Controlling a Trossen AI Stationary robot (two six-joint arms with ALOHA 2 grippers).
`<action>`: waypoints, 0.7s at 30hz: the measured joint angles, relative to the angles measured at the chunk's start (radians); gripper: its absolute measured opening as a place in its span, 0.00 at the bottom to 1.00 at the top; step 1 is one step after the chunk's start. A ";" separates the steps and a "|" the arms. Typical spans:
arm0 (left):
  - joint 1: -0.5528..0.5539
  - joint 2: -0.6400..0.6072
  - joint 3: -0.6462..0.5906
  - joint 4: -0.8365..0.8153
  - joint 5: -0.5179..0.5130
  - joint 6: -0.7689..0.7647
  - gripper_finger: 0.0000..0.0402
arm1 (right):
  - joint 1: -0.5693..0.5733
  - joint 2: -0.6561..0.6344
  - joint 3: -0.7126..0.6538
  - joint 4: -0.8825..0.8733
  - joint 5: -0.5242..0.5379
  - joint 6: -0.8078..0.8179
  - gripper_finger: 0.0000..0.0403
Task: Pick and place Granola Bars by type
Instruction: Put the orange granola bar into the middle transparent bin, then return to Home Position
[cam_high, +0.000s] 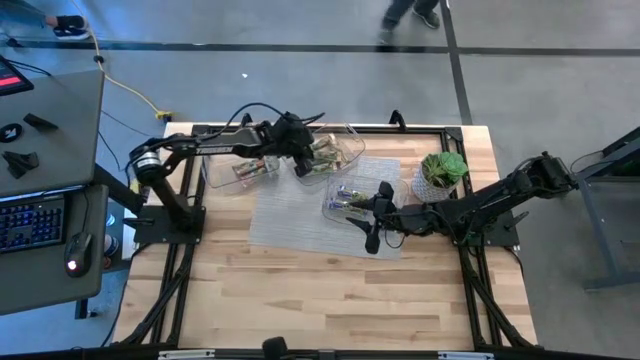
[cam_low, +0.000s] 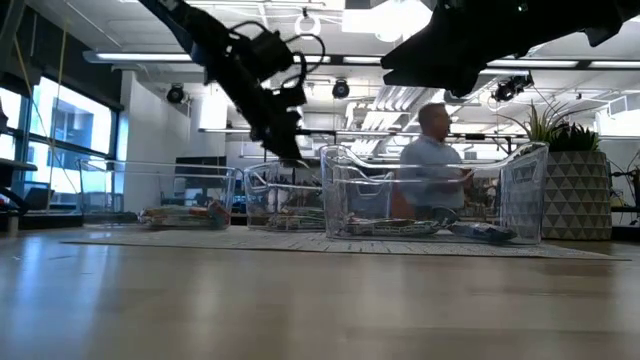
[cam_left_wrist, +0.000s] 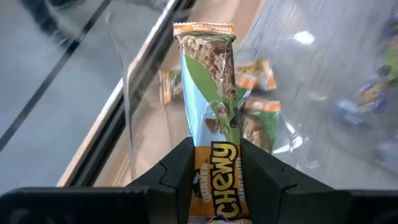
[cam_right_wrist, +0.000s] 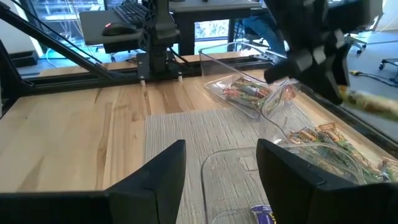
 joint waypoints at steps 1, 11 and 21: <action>0.004 0.013 0.000 0.005 -0.006 0.001 0.27 | 0.000 0.000 0.000 -0.002 0.000 0.000 0.45; 0.009 0.091 0.000 0.024 0.003 0.053 0.40 | 0.000 0.000 0.000 -0.003 -0.001 0.002 0.45; -0.020 -0.043 0.000 -0.031 -0.005 0.016 0.54 | 0.000 0.000 0.000 -0.008 -0.041 0.018 0.45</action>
